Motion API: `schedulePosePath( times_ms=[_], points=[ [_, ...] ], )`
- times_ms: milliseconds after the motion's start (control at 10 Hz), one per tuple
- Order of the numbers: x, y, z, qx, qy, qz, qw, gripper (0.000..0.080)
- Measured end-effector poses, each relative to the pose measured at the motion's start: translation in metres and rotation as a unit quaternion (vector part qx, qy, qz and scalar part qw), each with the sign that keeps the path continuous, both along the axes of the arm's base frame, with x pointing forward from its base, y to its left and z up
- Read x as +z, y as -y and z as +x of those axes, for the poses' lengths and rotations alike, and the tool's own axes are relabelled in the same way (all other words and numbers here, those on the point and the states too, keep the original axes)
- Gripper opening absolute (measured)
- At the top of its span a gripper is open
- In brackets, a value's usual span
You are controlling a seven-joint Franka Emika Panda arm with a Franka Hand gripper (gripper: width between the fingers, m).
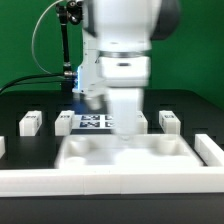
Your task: Assemble desk
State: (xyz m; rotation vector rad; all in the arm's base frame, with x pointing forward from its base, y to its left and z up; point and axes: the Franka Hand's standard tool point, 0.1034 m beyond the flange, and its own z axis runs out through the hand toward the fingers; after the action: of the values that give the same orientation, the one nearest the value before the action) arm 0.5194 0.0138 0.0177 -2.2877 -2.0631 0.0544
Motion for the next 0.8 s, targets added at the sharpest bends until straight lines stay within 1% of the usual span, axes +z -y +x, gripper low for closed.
schedulePosePath(
  times_ms=[800],
  points=[
    [0.0,0.0,0.0,0.0,0.0,0.0,1.0,0.0057]
  ],
)
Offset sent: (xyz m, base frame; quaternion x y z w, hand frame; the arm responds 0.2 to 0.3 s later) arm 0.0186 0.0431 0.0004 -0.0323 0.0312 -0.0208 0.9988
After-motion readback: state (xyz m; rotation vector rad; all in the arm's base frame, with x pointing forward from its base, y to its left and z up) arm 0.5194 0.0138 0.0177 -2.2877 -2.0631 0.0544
